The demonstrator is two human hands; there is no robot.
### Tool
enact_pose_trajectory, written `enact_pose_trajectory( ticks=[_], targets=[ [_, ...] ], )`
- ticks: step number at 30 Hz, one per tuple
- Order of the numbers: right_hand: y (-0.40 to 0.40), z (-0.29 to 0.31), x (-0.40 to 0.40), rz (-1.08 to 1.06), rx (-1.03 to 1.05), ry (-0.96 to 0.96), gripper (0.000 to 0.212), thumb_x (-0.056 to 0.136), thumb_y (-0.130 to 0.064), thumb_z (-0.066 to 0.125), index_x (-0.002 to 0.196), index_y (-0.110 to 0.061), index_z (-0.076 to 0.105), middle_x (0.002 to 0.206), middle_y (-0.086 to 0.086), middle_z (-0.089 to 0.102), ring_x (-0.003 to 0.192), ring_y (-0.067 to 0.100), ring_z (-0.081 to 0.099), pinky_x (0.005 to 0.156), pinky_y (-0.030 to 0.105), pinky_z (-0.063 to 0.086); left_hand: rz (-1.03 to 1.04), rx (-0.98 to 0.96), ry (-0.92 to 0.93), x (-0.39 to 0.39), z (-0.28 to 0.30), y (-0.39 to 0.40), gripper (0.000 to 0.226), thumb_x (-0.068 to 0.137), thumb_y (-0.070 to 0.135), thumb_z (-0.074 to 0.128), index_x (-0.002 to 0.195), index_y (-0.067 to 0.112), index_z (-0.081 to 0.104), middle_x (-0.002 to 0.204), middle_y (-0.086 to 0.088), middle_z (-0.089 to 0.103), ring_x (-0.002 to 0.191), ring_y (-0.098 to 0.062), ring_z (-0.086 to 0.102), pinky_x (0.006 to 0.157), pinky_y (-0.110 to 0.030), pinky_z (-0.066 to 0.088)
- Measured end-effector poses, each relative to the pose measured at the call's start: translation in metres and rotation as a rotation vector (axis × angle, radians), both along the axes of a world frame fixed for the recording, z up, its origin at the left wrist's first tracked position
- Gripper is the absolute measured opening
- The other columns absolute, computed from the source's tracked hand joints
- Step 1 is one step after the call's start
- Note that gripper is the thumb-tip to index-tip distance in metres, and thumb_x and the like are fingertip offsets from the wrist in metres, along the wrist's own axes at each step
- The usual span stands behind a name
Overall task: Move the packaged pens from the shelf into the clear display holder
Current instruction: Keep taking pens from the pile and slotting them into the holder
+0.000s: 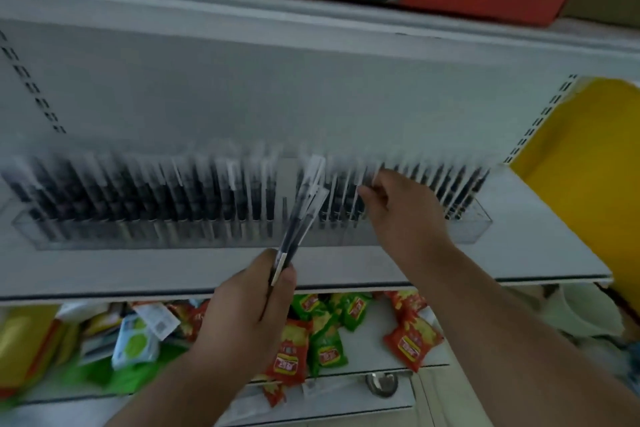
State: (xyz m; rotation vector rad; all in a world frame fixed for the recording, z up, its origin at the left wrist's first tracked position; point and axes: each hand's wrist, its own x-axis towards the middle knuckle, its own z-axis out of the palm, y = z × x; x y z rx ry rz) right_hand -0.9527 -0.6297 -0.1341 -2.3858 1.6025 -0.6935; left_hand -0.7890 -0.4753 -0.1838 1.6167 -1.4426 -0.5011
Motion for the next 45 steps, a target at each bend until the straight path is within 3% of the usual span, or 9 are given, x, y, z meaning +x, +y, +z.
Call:
enact_pose_trajectory(
  ticks=[6, 12, 15, 17, 21, 26, 35, 40, 45],
  targets=[
    [0.020, 0.017, -0.012, 0.070, 0.024, -0.285, 0.030, 0.085, -0.057, 0.060, 0.084, -0.028, 0.061, 0.075, -0.010, 0.062, 0.069, 0.006, 0.060, 0.059, 0.025, 0.049, 0.026, -0.029, 0.069, -0.012, 0.008, -0.014, 0.034, 0.087, 0.055, 0.033, 0.077, 0.026, 0.047, 0.055, 0.010, 0.049, 0.047, -0.010, 0.042, 0.046, -0.022, 0.030],
    [0.039, 0.025, -0.009, 0.307, 0.509, -0.720, 0.017, 0.093, -0.014, 0.064, 0.083, 0.001, 0.064, 0.061, 0.007, 0.061, 0.045, 0.004, 0.052, 0.047, 0.014, 0.042, -0.087, -0.022, 0.069, -0.036, 0.007, -0.033, 0.027, 0.091, 0.054, 0.036, 0.083, 0.032, 0.049, 0.060, 0.003, 0.050, 0.049, -0.014, 0.045, 0.049, -0.032, 0.036],
    [0.025, 0.030, -0.029, 0.196, 0.365, -0.813, 0.017, 0.093, -0.026, 0.064, 0.078, -0.018, 0.066, 0.065, 0.002, 0.064, 0.057, 0.016, 0.059, 0.058, 0.043, 0.054, -0.027, -0.043, 0.097, -0.038, 0.005, -0.035, 0.045, 0.085, 0.064, 0.029, 0.081, 0.026, 0.051, 0.062, 0.001, 0.050, 0.051, -0.012, 0.045, 0.051, -0.034, 0.037],
    [0.011, 0.038, -0.044, 0.116, 0.121, -0.776, 0.019, 0.089, -0.037, 0.060, 0.078, -0.022, 0.062, 0.073, 0.003, 0.067, 0.061, 0.022, 0.061, 0.066, 0.049, 0.054, 0.014, -0.053, 0.109, -0.036, 0.000, -0.033, 0.042, 0.086, 0.064, 0.028, 0.080, 0.028, 0.048, 0.058, 0.004, 0.046, 0.050, -0.009, 0.042, 0.050, -0.030, 0.034],
    [-0.006, 0.052, -0.050, 0.073, -0.196, -0.489, 0.015, 0.096, -0.029, 0.057, 0.083, -0.022, 0.060, 0.077, -0.007, 0.065, 0.067, 0.009, 0.062, 0.061, 0.020, 0.047, 0.028, -0.041, 0.131, -0.036, -0.003, -0.029, 0.038, 0.088, 0.063, 0.029, 0.079, 0.031, 0.048, 0.056, 0.004, 0.044, 0.048, -0.010, 0.039, 0.051, -0.045, 0.038],
    [-0.010, 0.030, -0.032, 0.132, -0.005, -0.044, 0.015, 0.099, -0.034, 0.051, 0.090, -0.025, 0.056, 0.075, -0.015, 0.054, 0.067, 0.003, 0.052, 0.058, 0.018, 0.036, 0.026, -0.040, 0.145, -0.034, -0.001, -0.027, 0.040, 0.087, 0.065, 0.029, 0.079, 0.031, 0.048, 0.057, -0.002, 0.046, 0.046, -0.009, 0.038, 0.047, -0.045, 0.036],
    [-0.008, 0.008, -0.025, 0.047, 0.042, 0.088, 0.024, 0.099, -0.043, 0.049, 0.093, -0.020, 0.054, 0.075, -0.007, 0.055, 0.077, 0.018, 0.060, 0.063, 0.028, 0.041, 0.045, -0.024, 0.091, -0.033, 0.001, -0.024, 0.040, 0.091, 0.054, 0.033, 0.078, 0.021, 0.051, 0.067, -0.006, 0.052, 0.053, -0.021, 0.046, 0.053, -0.048, 0.040],
    [0.014, 0.016, -0.032, 0.065, 0.069, -0.259, 0.029, 0.089, -0.054, 0.057, 0.094, -0.025, 0.061, 0.077, -0.012, 0.061, 0.068, -0.001, 0.056, 0.059, 0.020, 0.043, 0.000, -0.056, 0.071, -0.036, 0.001, -0.029, 0.042, 0.089, 0.058, 0.029, 0.078, 0.023, 0.050, 0.069, -0.004, 0.052, 0.055, -0.021, 0.047, 0.052, -0.041, 0.038],
    [0.026, 0.028, -0.024, 0.242, 0.510, -0.775, 0.019, 0.094, -0.027, 0.064, 0.083, -0.012, 0.067, 0.072, 0.009, 0.068, 0.057, 0.011, 0.057, 0.057, 0.035, 0.051, -0.148, -0.022, -0.111, -0.051, 0.001, -0.043, 0.032, 0.092, 0.058, 0.025, 0.077, 0.034, 0.042, 0.060, 0.006, 0.049, 0.060, -0.010, 0.050, 0.051, -0.026, 0.030]
  ],
)
